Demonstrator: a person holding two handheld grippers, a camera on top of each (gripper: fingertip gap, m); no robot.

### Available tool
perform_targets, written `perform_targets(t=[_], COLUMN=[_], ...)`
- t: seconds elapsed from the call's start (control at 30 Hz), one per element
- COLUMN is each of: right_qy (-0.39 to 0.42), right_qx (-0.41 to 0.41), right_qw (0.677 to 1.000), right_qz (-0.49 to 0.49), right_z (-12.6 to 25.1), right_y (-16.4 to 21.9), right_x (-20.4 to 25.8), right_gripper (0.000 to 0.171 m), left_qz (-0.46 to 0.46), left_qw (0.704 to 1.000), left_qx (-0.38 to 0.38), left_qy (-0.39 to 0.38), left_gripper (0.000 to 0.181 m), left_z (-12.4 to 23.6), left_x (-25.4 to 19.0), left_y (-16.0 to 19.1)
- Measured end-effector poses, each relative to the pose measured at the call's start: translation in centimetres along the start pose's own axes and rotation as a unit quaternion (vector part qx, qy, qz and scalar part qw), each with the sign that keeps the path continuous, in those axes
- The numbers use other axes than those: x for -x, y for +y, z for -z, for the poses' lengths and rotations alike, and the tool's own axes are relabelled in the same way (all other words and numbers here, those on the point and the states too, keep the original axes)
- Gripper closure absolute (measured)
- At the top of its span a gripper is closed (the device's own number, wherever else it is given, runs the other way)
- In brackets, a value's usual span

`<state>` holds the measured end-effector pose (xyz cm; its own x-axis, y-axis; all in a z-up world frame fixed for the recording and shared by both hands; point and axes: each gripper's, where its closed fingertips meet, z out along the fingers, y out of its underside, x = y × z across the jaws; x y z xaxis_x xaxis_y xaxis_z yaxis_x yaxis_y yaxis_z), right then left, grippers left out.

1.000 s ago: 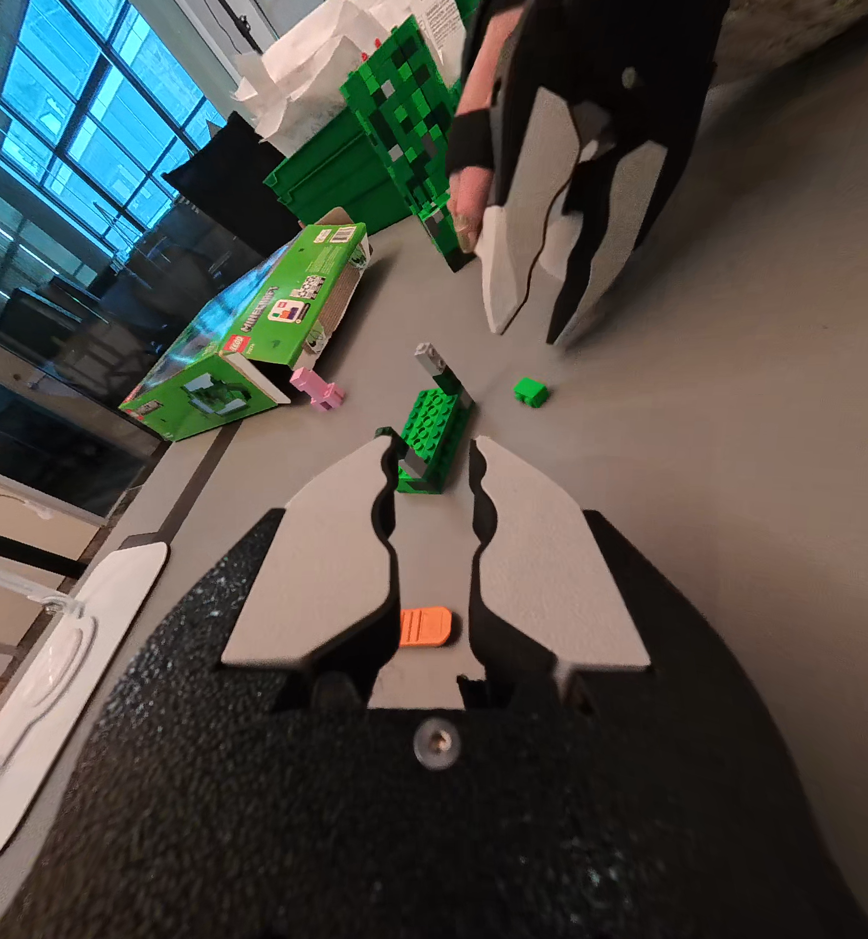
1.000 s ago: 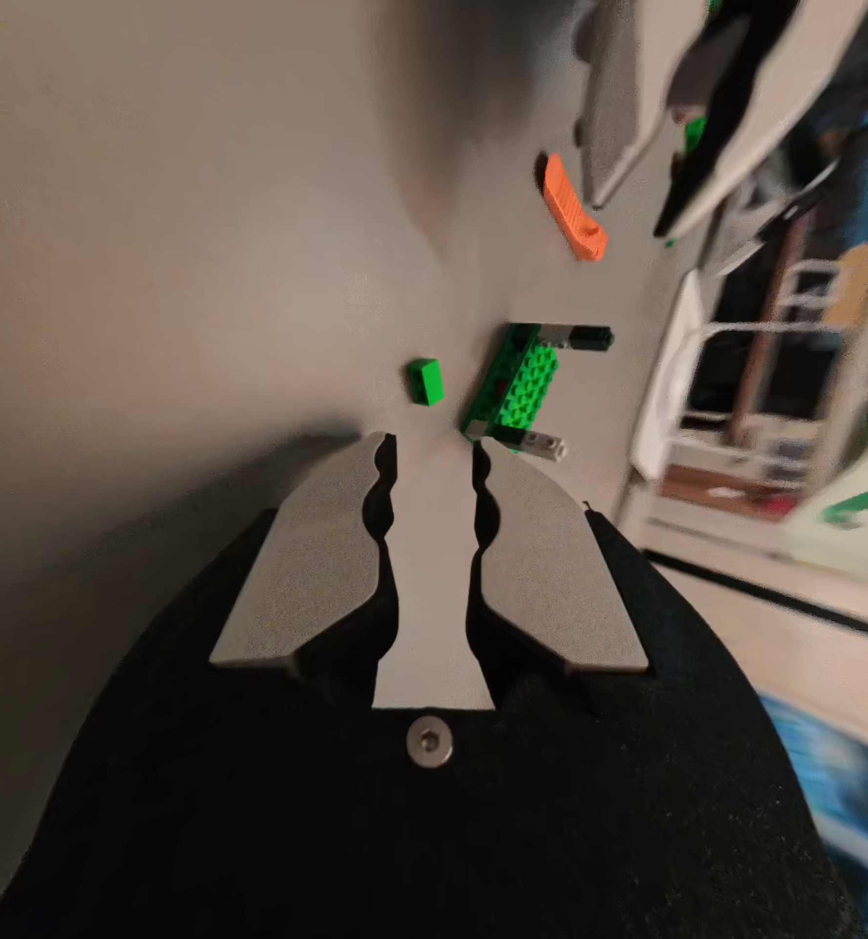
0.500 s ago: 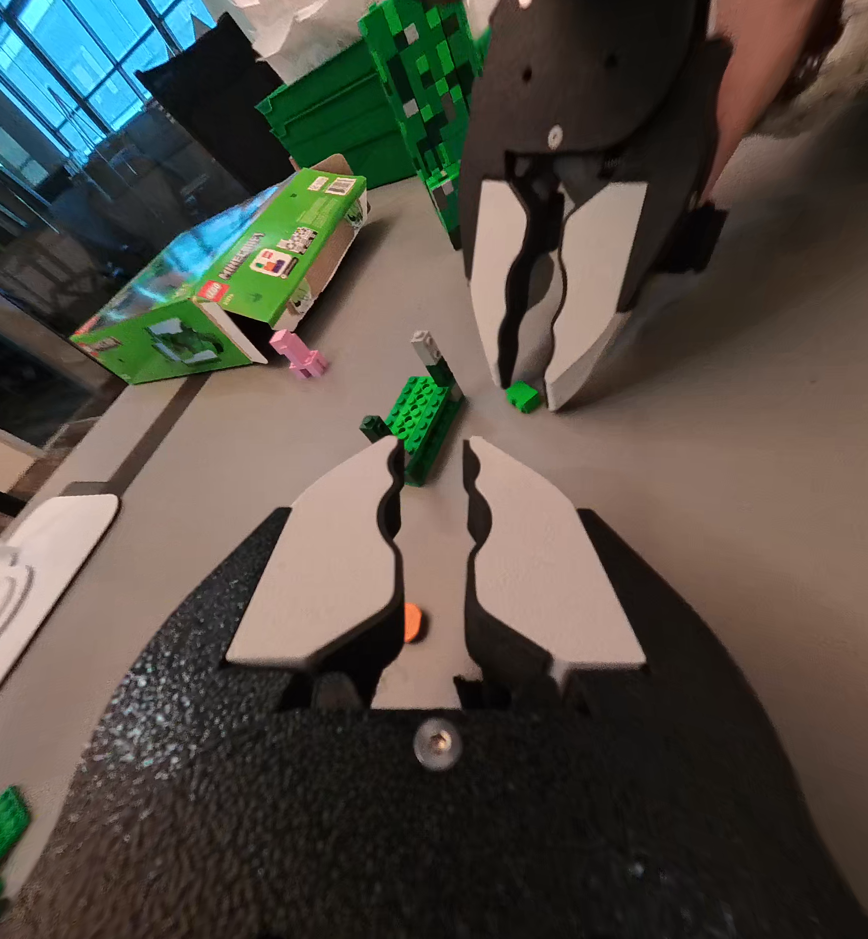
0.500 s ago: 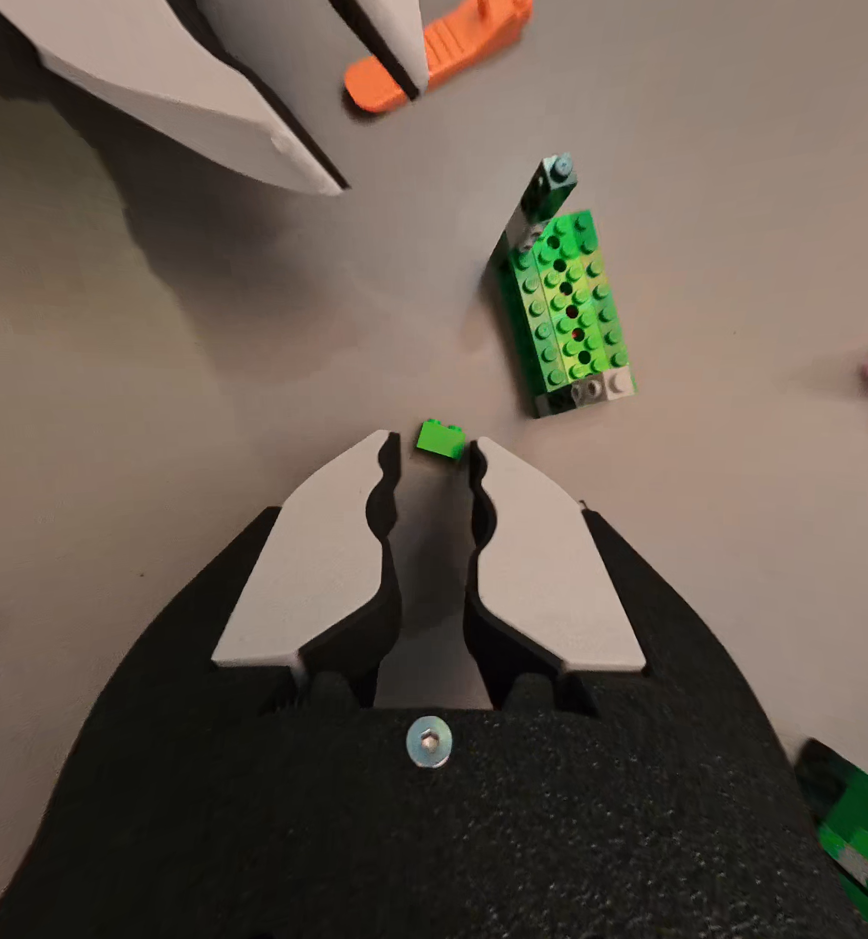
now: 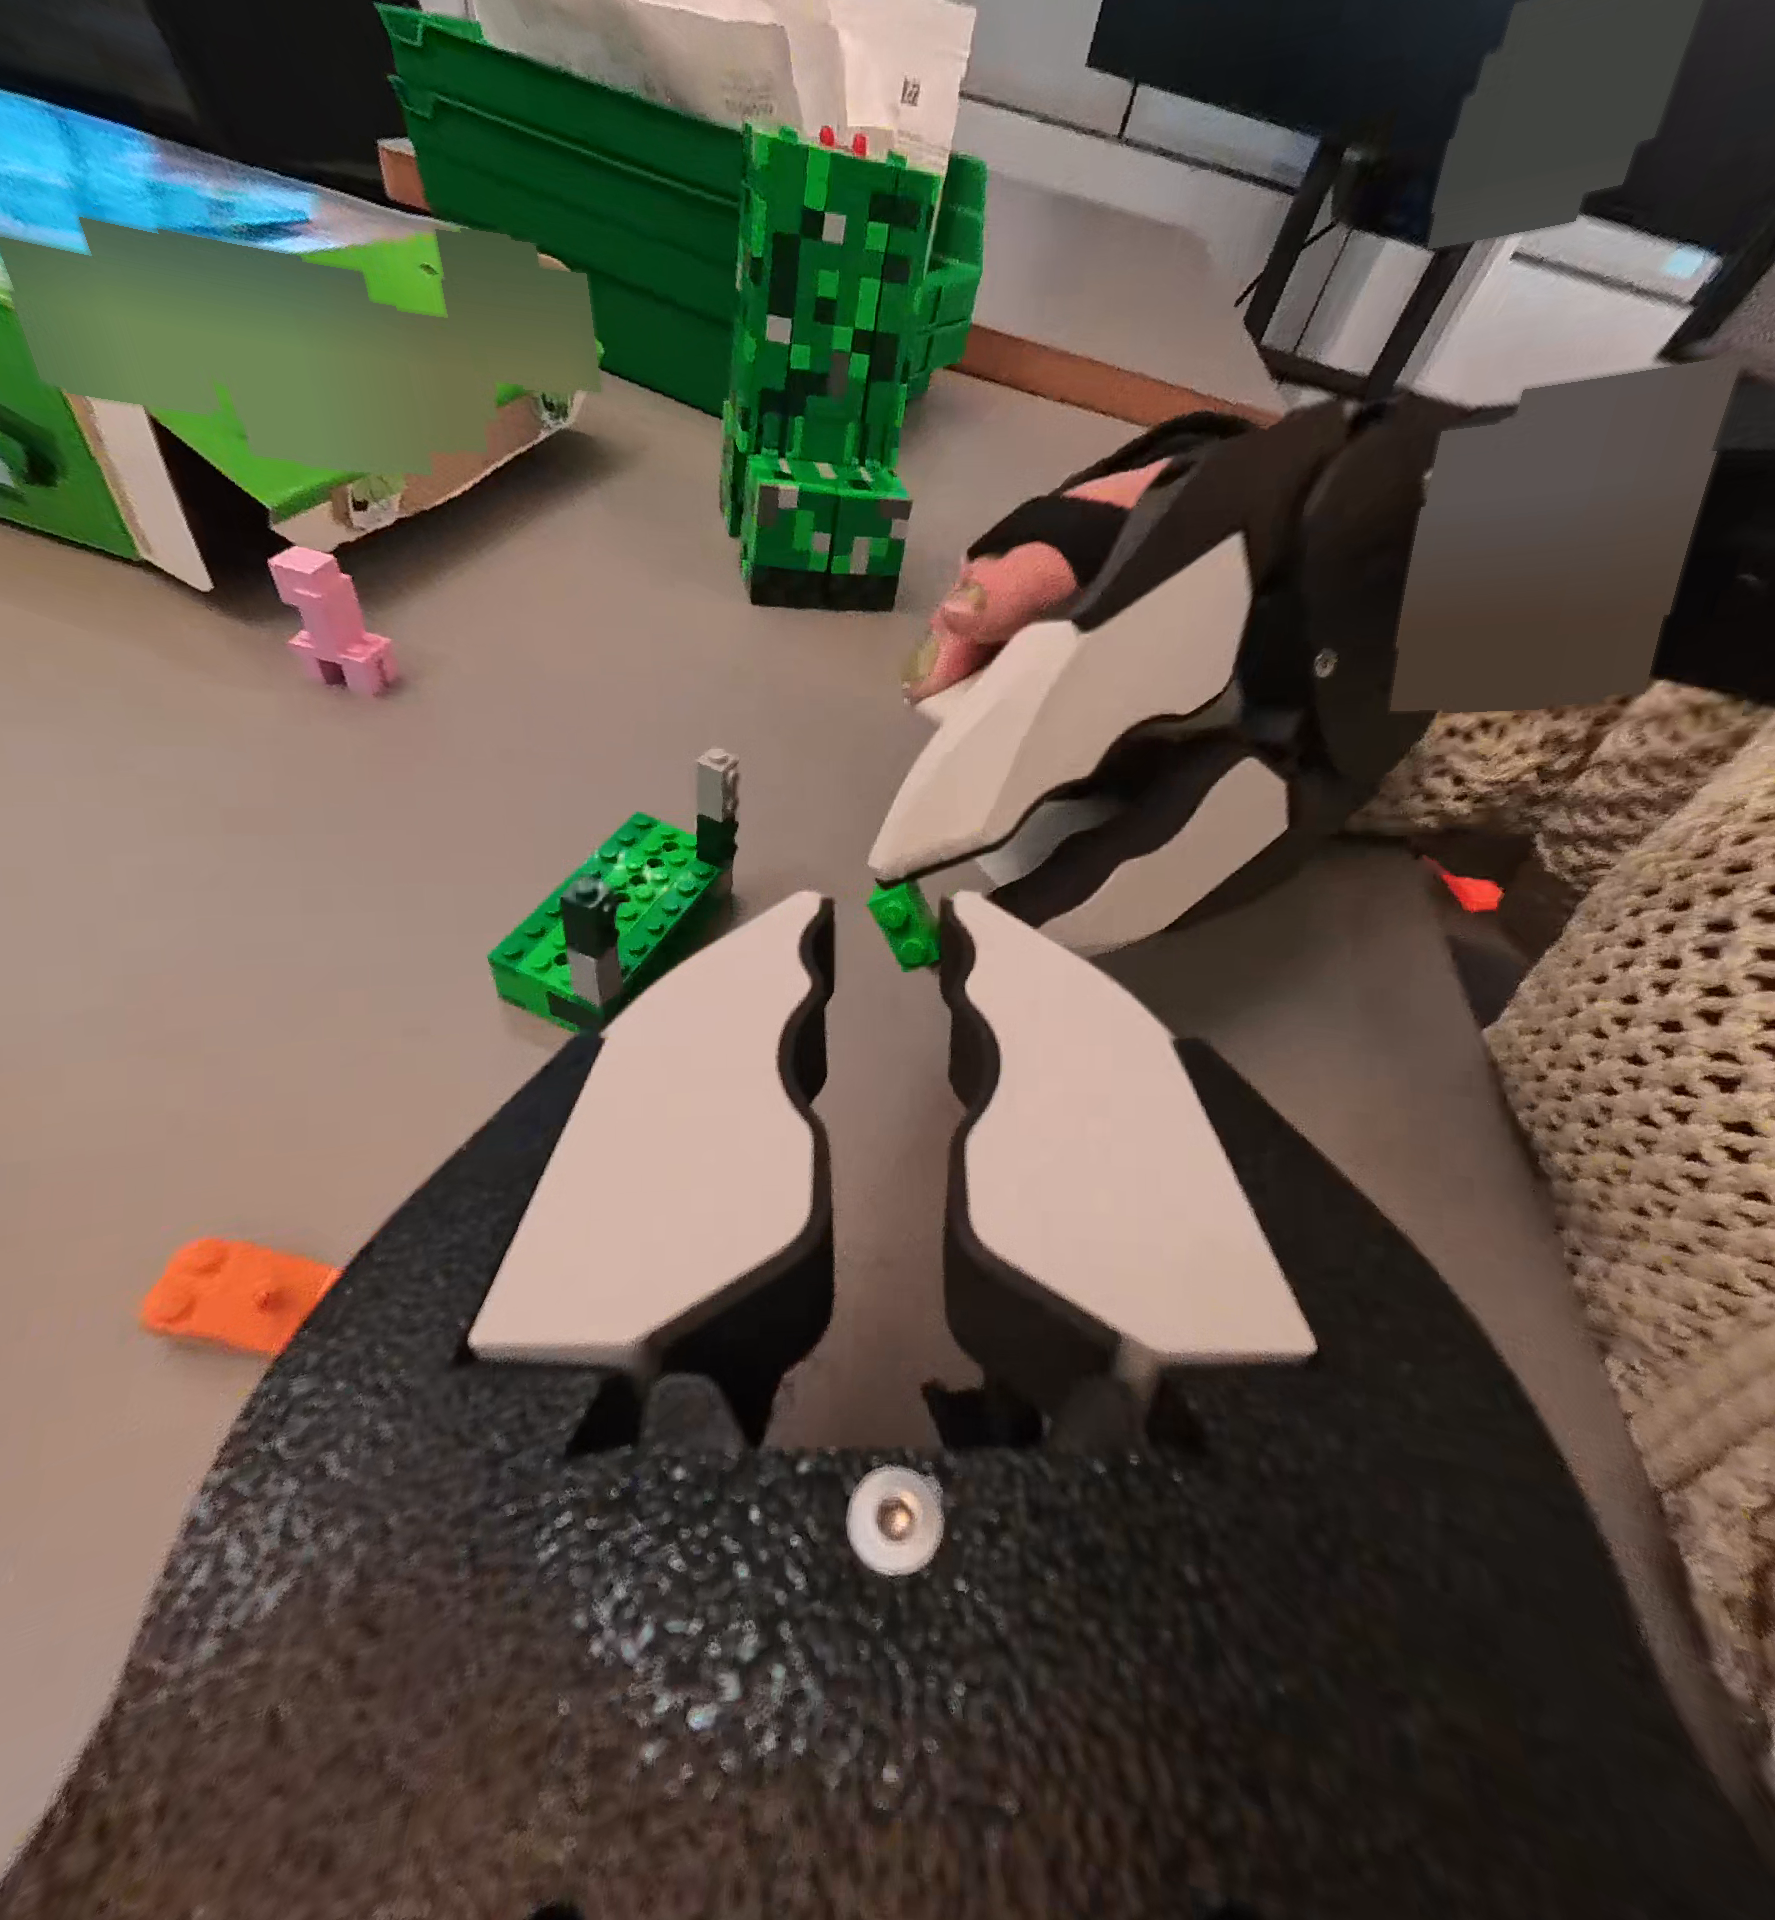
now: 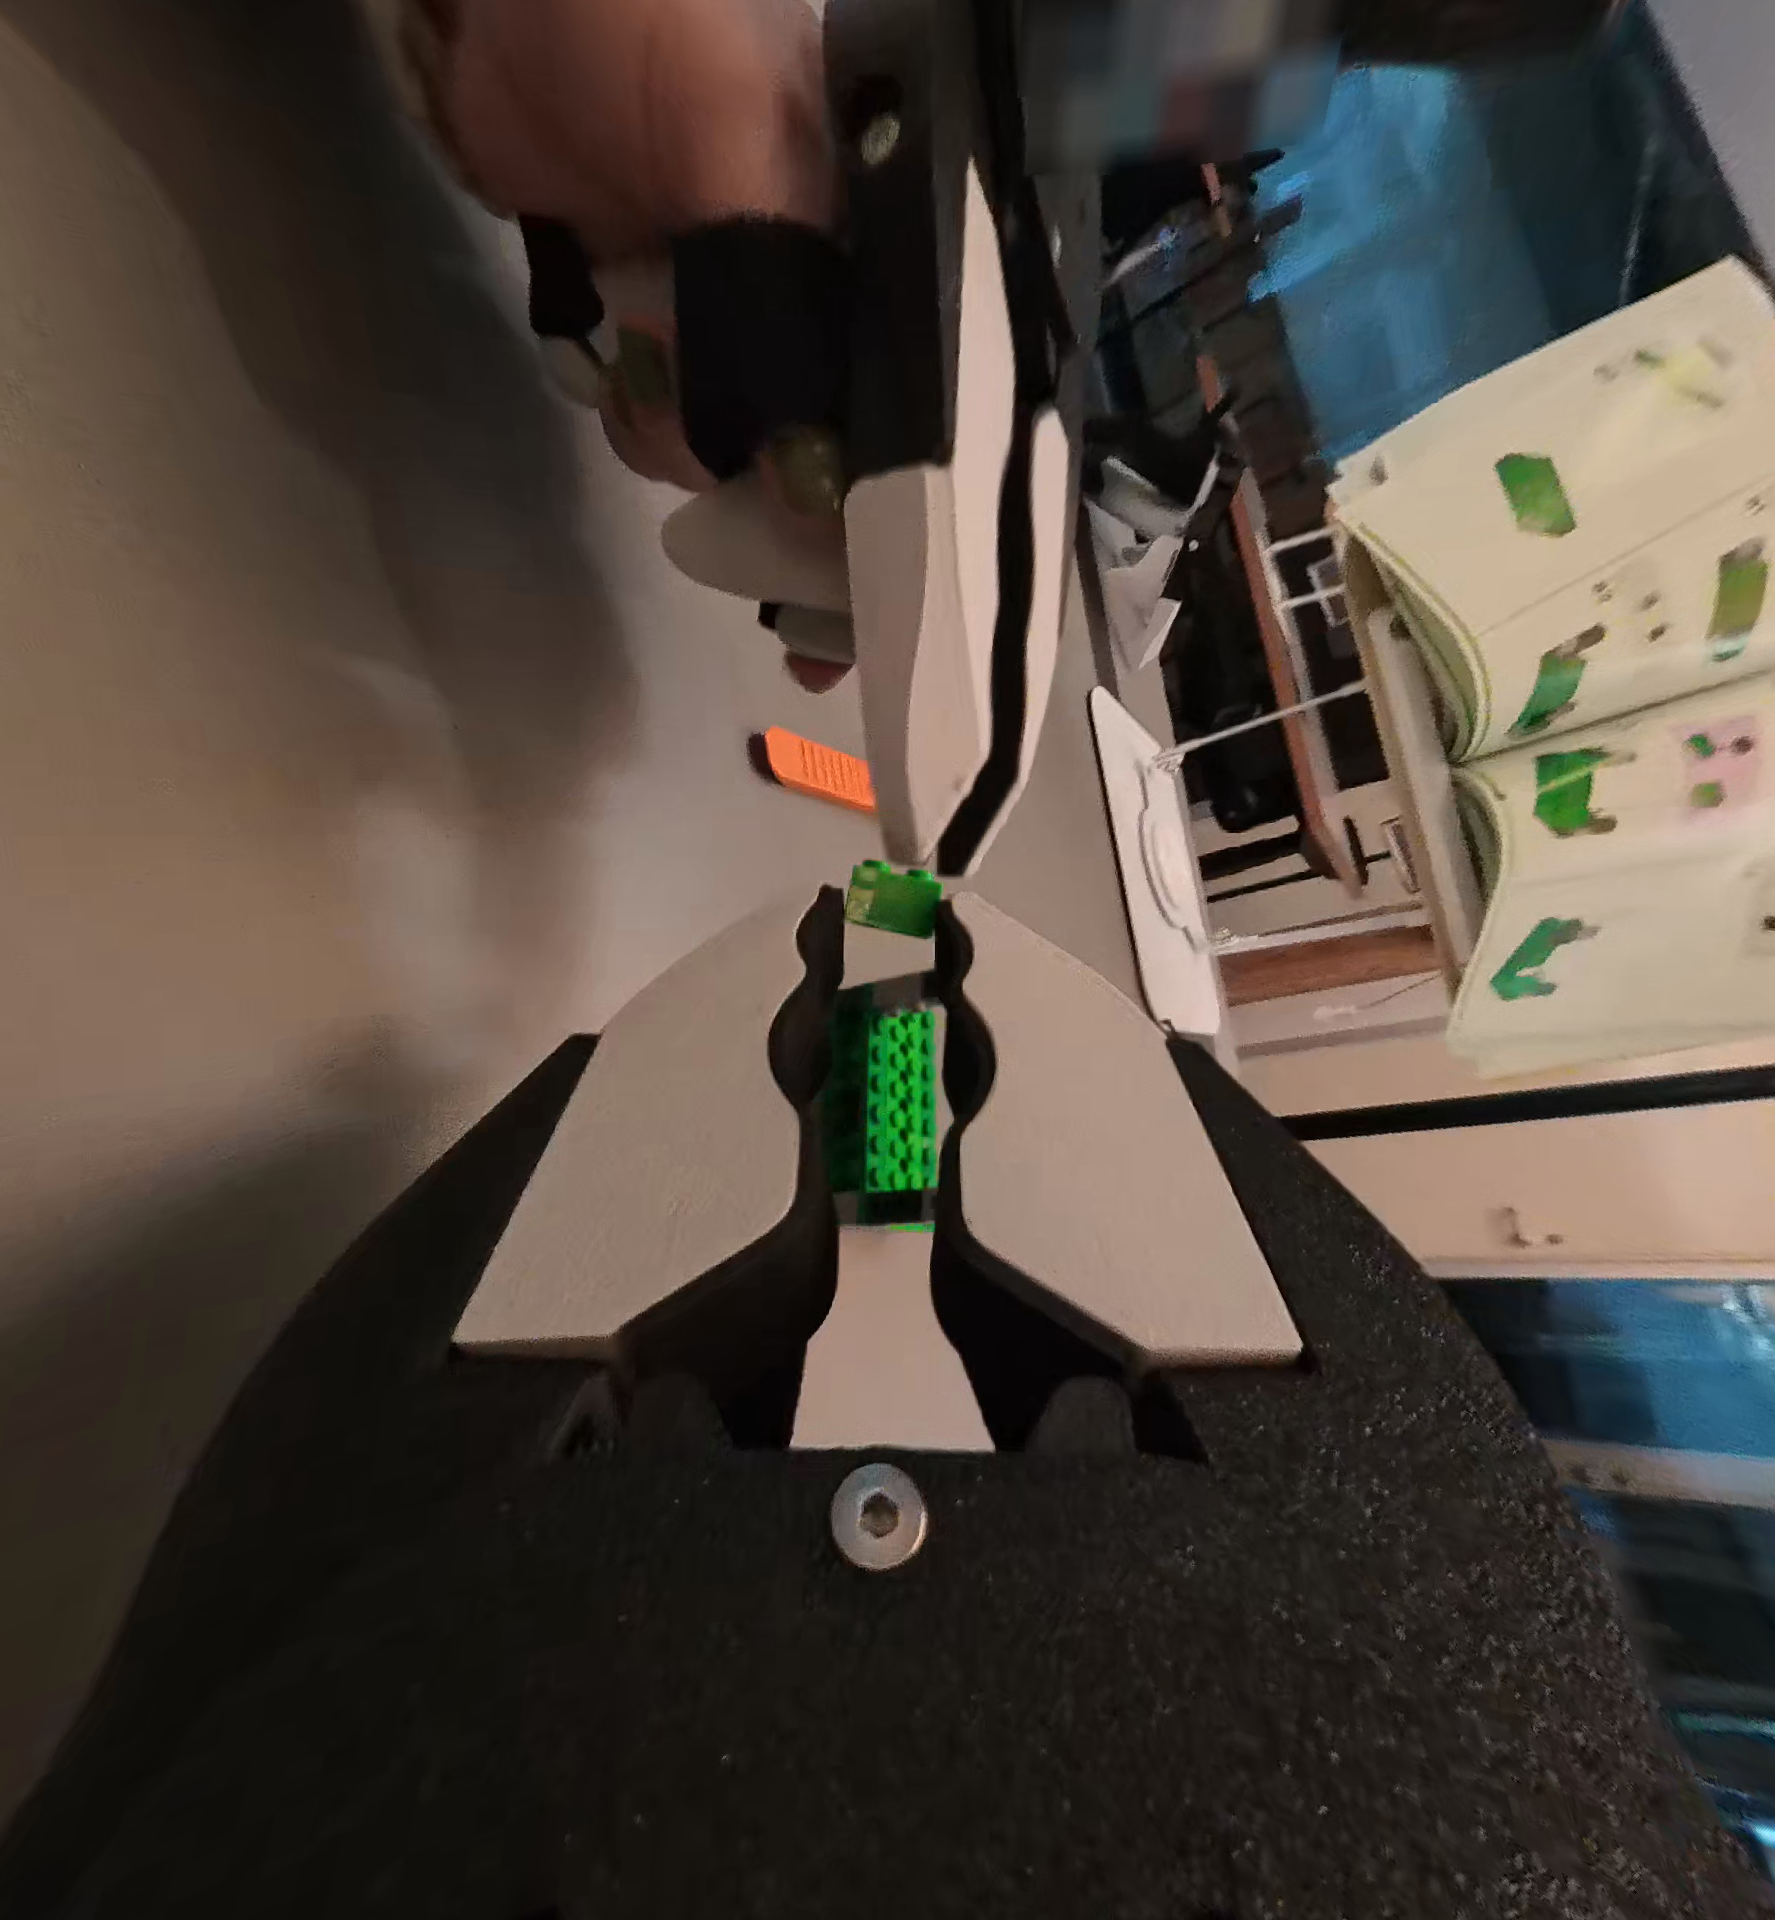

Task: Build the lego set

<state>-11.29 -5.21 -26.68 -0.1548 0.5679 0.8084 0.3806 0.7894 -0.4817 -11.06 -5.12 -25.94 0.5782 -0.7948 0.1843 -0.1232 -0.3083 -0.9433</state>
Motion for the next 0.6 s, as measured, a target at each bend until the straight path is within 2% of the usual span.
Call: perform_targets(t=[0.1,0.2,0.23,0.3,0.37,0.47,0.53,0.57,0.6], right_qy=[0.011,0.012,0.010,0.031,0.027,-0.009,-0.065,-0.119,-0.165], right_qx=[0.003,-0.001,-0.011,-0.074,-0.119,-0.110,-0.096,-0.096,-0.082], right_qw=[1.000,0.999,0.999,0.997,0.991,0.975,0.953,0.934,0.911], right_qz=[0.020,0.030,0.032,0.019,-0.053,-0.192,-0.280,-0.323,-0.370], right_z=[-0.2,-0.3,-0.2,0.8,1.9,1.9,1.4,1.3,1.1], right_y=[-0.2,-0.4,-0.6,-1.8,-1.8,2.3,4.8,5.4,6.1], right_x=[-0.3,-0.2,-0.1,-0.8,-2.0,-3.9,-4.1,-3.7,-3.3], right_gripper=[0.155,0.155,0.156,0.144,0.124,0.111,0.105,0.108,0.101], left_qz=[-0.002,-0.007,-0.008,-0.033,-0.072,-0.132,-0.161,-0.167,-0.173], left_qw=[1.000,1.000,1.000,0.999,0.996,0.986,0.979,0.978,0.976], left_qx=[0.015,0.017,0.024,0.029,0.028,0.021,0.016,0.009,0.004], left_qy=[0.005,0.003,-0.001,-0.023,-0.055,-0.102,-0.122,-0.127,-0.129], left_gripper=[0.161,0.171,0.172,0.173,0.174,0.174,0.174,0.174,0.174], left_z=[-0.3,-0.3,-0.2,0.2,0.8,1.7,2.0,2.0,2.0], left_x=[-0.3,-0.2,0.0,0.7,1.8,3.2,3.8,3.8,3.9], left_y=[0.5,0.6,0.7,0.7,0.5,0.4,0.5,0.5,0.5])
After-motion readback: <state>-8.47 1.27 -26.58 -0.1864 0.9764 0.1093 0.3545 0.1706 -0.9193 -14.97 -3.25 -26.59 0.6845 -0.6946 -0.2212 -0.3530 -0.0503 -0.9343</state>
